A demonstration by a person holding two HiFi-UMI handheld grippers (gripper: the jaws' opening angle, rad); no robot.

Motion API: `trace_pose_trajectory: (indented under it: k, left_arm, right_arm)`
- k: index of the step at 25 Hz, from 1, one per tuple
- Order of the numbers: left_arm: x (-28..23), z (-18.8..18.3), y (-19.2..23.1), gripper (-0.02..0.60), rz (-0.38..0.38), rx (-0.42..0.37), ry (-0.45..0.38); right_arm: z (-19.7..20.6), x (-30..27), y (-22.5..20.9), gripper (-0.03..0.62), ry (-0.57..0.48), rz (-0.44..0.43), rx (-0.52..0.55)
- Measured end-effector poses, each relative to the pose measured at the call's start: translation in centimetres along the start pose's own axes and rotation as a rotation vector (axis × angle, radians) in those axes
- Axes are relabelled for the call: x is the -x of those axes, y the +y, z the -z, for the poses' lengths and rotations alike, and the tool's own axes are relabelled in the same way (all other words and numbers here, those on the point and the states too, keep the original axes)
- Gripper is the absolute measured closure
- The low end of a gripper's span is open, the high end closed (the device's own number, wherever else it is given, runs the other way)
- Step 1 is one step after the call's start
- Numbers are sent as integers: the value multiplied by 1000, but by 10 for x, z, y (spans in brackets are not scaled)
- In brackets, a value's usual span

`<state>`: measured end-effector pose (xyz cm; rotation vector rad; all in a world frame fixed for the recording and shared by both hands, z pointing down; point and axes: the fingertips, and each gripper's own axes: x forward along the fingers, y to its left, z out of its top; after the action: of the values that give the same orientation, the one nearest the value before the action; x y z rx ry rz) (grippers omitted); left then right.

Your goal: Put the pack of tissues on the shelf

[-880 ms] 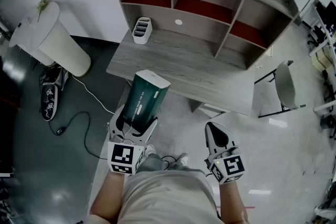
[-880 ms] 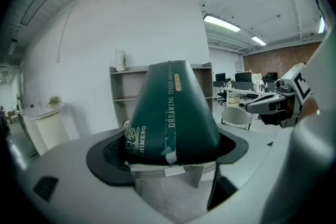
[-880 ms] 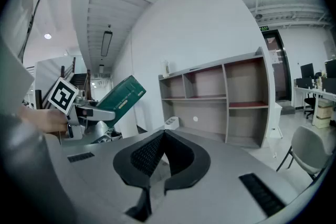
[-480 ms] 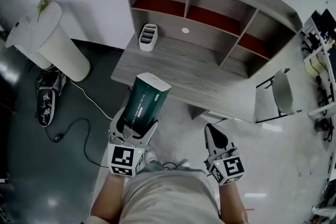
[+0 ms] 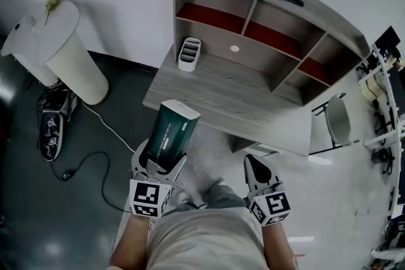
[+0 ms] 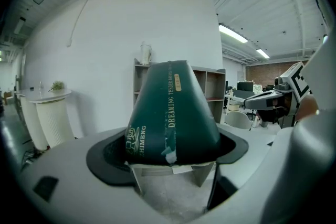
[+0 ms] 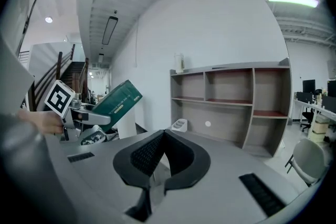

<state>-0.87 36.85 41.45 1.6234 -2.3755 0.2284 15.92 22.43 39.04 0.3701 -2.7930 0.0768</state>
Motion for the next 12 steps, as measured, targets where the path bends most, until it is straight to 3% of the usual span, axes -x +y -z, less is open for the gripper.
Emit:
trace_pose_trajectory:
  k: [7,12]
  left_arm:
    - [-38,4,14,137,10,16,5]
    - [-87,-11,28,137,-5,4,21]
  right_arm:
    - [-3,-49,-17,566,3,-25,-5]
    - [-11,-95,-51,566,7,-53,-21]
